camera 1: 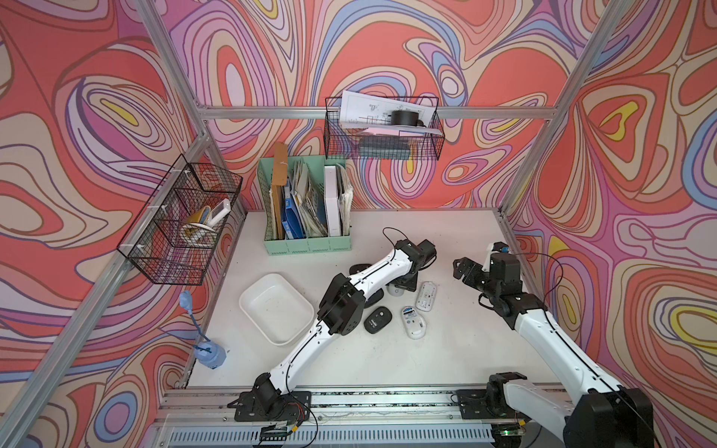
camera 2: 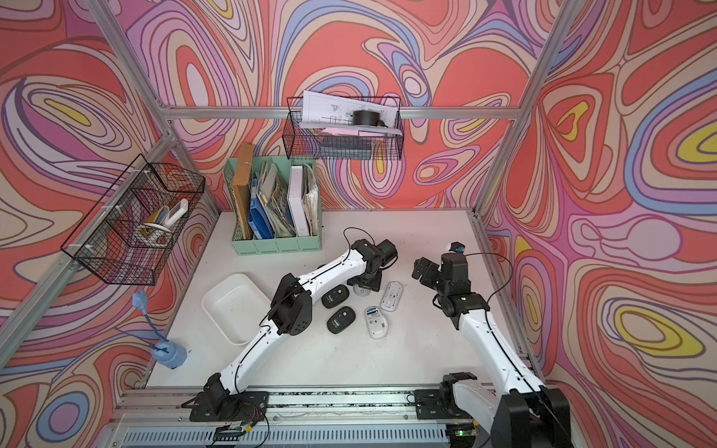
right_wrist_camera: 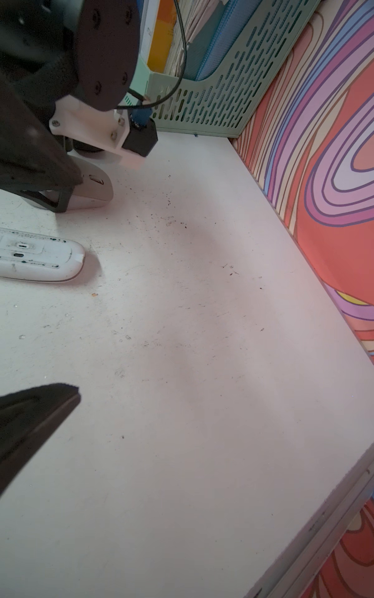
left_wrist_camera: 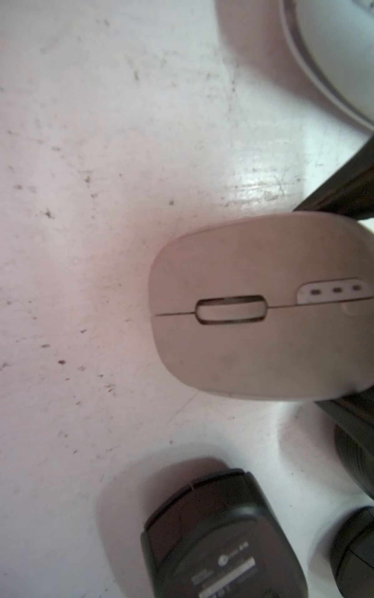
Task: Put the mouse in the storage box
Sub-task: Pick up the mouse from the center of the board.
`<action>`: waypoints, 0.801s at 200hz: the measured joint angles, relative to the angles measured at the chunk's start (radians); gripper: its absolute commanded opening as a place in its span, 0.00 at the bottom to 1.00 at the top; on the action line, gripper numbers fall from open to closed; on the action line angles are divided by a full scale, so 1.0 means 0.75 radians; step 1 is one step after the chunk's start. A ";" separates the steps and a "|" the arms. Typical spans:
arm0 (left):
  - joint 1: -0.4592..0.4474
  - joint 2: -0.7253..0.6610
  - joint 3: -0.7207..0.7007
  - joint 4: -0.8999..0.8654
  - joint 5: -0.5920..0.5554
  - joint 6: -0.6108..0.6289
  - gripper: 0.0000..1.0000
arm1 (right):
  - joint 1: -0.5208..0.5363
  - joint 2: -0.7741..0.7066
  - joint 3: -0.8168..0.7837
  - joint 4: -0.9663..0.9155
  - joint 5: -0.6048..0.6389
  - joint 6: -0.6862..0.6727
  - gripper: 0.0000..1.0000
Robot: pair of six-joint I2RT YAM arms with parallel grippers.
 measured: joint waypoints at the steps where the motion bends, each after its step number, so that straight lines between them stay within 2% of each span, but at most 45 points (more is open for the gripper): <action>1: 0.000 -0.001 -0.002 0.001 0.001 -0.001 0.59 | 0.000 0.001 0.000 0.000 0.000 -0.001 0.97; 56: 0.003 -0.205 -0.292 0.071 -0.002 -0.002 0.56 | 0.000 0.002 0.000 0.001 -0.011 0.000 0.97; 77: 0.003 -0.378 -0.441 0.099 -0.016 -0.002 0.56 | 0.000 0.009 0.000 0.002 -0.021 0.000 0.97; 114: 0.003 -0.790 -0.767 0.150 -0.076 -0.007 0.56 | 0.000 0.022 0.000 0.003 -0.033 0.001 0.97; 160: 0.050 -1.112 -1.124 0.162 -0.146 -0.073 0.56 | 0.000 0.046 0.000 0.005 -0.046 0.001 0.96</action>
